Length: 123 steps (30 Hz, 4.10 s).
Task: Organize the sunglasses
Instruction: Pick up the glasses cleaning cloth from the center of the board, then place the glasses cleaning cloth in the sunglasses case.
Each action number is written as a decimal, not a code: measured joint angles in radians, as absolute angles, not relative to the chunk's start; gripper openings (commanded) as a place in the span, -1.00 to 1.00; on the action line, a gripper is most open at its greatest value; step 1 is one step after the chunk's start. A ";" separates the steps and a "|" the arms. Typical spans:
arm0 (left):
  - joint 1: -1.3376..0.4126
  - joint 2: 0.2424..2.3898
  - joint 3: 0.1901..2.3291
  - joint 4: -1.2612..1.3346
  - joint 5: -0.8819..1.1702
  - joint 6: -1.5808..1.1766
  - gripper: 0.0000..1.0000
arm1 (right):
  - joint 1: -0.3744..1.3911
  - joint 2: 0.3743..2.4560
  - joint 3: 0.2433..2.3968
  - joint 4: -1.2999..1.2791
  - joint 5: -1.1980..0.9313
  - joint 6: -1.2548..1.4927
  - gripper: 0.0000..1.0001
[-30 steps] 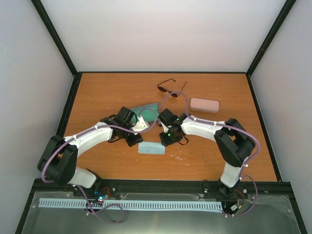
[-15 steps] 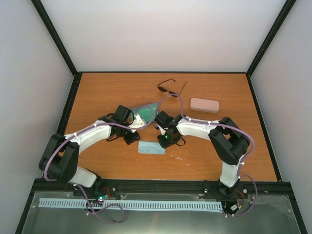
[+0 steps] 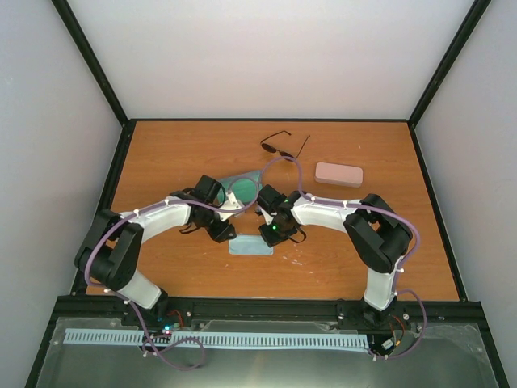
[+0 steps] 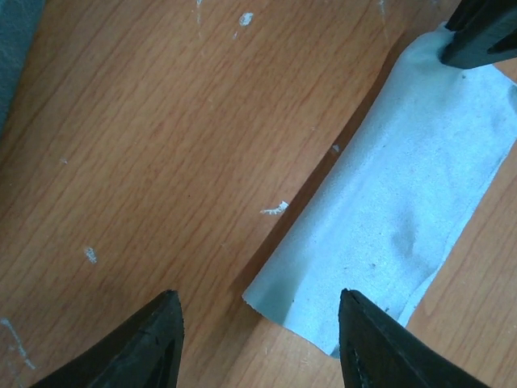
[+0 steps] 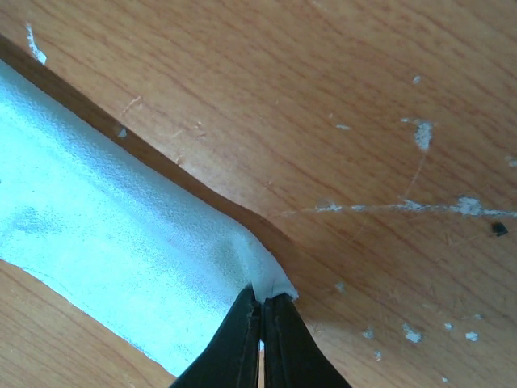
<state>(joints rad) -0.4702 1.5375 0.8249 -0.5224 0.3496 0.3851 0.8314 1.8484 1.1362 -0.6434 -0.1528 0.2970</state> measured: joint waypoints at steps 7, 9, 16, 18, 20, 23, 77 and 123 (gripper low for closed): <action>-0.470 1.579 0.826 -0.510 0.349 0.404 -0.20 | 0.831 1.848 1.136 -0.644 -0.152 0.297 -0.94; -0.470 1.583 0.826 -0.510 0.351 0.406 -0.21 | 0.832 1.848 1.136 -0.644 -0.150 0.297 -0.94; -0.472 1.584 0.818 -0.503 0.358 0.410 -0.22 | 0.832 1.849 1.136 -0.643 -0.150 0.297 -0.94; -0.475 1.584 0.807 -0.495 0.358 0.410 -0.23 | 0.832 1.849 1.136 -0.643 -0.150 0.297 -0.94; -0.478 1.588 0.797 -0.491 0.358 0.410 -0.26 | 0.832 1.849 1.136 -0.643 -0.150 0.297 -0.94; -0.484 1.600 0.793 -0.475 0.362 0.411 -0.33 | 0.832 1.849 1.136 -0.643 -0.150 0.297 -0.95; -0.363 1.662 0.999 -0.459 0.280 0.405 -0.99 | 0.718 2.063 1.595 -0.727 0.001 0.225 -0.94; -0.276 1.836 1.153 -0.429 0.288 0.467 -0.88 | 0.649 2.341 1.951 -0.872 -0.067 0.164 -0.94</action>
<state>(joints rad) -0.2760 1.8359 1.1534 -0.4294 0.2878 0.4671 0.6495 2.3409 1.9507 -0.8722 -0.0673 0.1638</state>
